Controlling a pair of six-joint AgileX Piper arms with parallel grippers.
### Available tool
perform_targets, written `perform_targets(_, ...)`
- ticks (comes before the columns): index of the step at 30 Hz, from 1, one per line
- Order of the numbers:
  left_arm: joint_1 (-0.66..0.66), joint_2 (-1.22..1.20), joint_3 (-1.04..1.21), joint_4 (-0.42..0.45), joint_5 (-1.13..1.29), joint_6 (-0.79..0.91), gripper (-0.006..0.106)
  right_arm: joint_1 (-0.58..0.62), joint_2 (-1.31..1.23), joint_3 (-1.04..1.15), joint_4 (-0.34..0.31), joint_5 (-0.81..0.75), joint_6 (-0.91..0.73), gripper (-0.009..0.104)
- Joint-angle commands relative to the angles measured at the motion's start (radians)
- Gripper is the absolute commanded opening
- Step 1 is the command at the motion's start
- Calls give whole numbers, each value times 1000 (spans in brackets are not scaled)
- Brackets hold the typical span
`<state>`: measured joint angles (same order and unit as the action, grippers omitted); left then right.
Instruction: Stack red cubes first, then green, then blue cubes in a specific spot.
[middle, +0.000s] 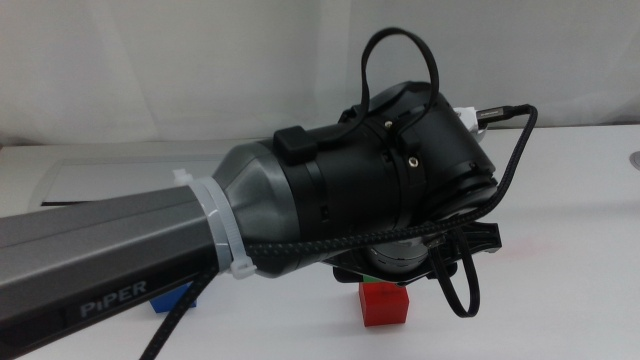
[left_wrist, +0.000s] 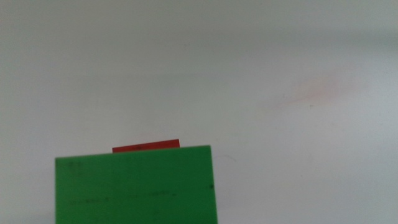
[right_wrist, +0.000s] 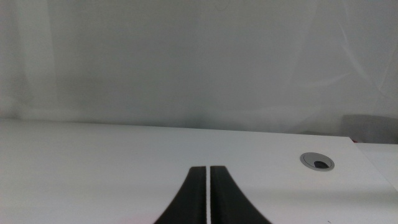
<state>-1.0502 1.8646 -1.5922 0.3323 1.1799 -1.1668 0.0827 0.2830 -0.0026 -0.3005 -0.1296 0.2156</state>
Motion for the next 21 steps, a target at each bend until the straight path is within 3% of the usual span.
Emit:
perform_targets(1, -5, -3, 12, 22, -23, -66, -3, -4, 0, 35, -2, -3, -5, -3)
perform_targets(21, -5, 104, 12, 26, -80, -118, -3, -4, 0, 35, -2, -1, -5, -3)
